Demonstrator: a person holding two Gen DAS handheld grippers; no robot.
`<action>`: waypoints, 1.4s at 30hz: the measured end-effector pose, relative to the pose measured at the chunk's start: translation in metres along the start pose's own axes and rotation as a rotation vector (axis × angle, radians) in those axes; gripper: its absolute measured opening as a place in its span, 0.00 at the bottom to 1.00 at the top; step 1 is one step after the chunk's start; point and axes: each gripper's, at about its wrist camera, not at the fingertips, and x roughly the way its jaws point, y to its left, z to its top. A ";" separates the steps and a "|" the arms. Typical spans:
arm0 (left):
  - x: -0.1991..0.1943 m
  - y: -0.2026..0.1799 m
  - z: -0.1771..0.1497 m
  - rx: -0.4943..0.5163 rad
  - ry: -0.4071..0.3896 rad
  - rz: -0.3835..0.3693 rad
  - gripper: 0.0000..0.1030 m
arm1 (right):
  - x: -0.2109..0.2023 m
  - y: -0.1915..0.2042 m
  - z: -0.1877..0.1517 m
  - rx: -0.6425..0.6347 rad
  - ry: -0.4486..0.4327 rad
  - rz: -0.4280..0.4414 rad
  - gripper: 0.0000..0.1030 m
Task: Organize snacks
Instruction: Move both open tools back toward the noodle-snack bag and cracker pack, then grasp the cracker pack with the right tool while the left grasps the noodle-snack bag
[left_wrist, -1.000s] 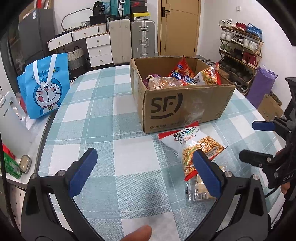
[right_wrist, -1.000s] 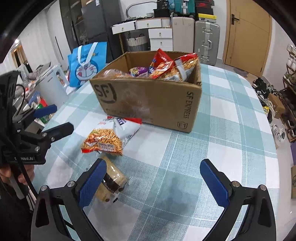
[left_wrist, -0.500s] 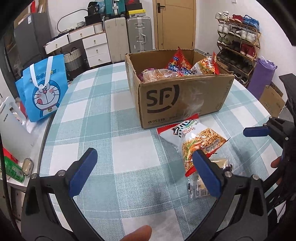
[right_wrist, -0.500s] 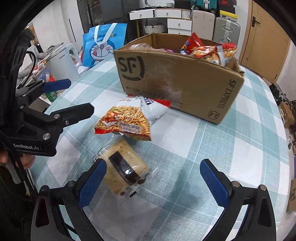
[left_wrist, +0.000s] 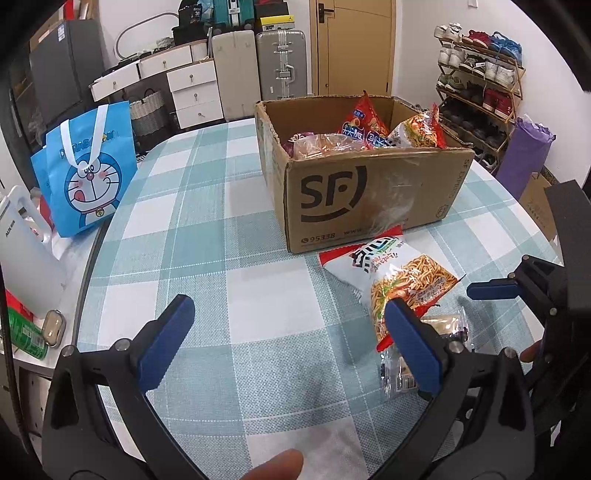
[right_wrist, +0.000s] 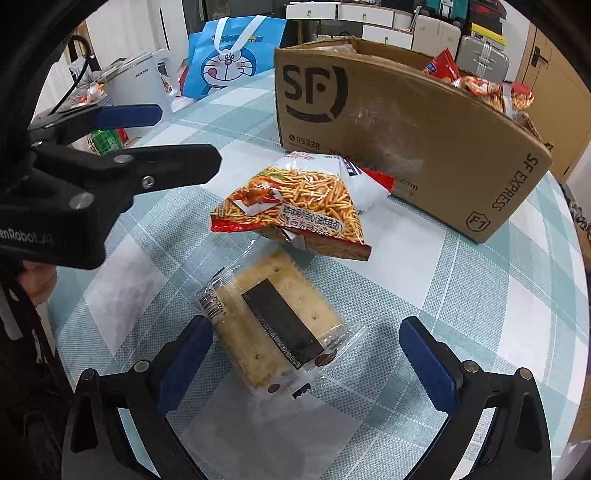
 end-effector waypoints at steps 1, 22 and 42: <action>0.000 0.000 0.000 0.001 0.000 0.001 1.00 | -0.001 -0.004 0.001 0.009 -0.001 -0.005 0.99; 0.012 -0.002 -0.005 0.018 0.022 0.013 1.00 | -0.002 -0.029 0.003 0.121 -0.013 -0.012 1.00; 0.018 0.004 -0.005 -0.004 0.037 0.003 1.00 | 0.018 -0.004 0.006 0.138 -0.054 -0.107 1.00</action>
